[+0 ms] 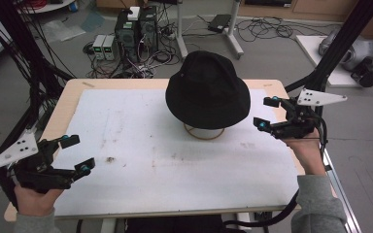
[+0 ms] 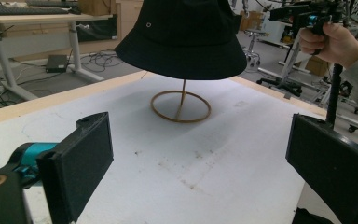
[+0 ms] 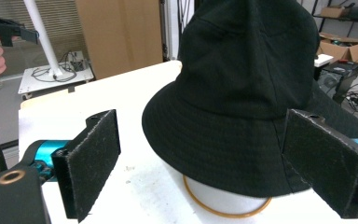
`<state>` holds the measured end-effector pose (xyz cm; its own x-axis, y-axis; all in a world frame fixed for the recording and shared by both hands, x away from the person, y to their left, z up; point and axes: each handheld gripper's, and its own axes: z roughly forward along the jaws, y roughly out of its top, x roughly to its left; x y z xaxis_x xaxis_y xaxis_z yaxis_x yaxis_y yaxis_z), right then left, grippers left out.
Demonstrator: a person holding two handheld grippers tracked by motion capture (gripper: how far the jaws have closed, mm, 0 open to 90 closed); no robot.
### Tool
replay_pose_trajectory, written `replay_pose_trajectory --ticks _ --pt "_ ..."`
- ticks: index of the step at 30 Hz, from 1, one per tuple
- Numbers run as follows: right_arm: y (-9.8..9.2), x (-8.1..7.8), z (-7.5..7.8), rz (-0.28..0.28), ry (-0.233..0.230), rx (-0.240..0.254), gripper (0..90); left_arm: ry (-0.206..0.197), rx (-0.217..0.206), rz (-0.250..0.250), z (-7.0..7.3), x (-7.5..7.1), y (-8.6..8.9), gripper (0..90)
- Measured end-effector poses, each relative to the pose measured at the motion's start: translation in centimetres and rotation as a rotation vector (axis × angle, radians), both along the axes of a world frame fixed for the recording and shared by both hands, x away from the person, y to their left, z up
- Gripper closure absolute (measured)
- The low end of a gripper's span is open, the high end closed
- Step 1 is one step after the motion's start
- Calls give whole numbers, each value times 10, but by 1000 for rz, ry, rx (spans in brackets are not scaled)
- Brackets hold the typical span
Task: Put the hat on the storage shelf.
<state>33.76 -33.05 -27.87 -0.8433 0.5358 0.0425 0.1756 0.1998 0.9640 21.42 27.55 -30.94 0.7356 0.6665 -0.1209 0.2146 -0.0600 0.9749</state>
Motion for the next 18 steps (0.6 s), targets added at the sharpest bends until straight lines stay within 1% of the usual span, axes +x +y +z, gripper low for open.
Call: replay_pose_trajectory --ticks 1,3,4,6,8,10,12,14,18 --pt "-1 0 -2 -3 -9 1 111 -1 0 0 0 0 -1 75" --pt "-2 -2 -5 1 0 6 111 -1 1 1 0 0 -1 75" --pt "-3 -2 -8 4 -8 6 111 -1 1 1 0 0 -1 75" --pt "-3 -4 -10 6 -2 -3 112 -2 0 0 0 0 0 75" --pt "-3 -5 -12 5 -7 -13 112 -3 -2 2 0 1 0 75" --pt "-3 -8 -15 14 -9 1 111 -2 -3 4 0 1 1 75" --pt "-3 -10 -16 22 2 28 112 -2 -4 3 -1 2 1 75" --pt "-3 -10 -17 20 -9 16 111 -2 -3 2 0 2 0 75" --pt "-3 -11 -16 20 -15 21 111 -8 -2 0 1 0 0 75"
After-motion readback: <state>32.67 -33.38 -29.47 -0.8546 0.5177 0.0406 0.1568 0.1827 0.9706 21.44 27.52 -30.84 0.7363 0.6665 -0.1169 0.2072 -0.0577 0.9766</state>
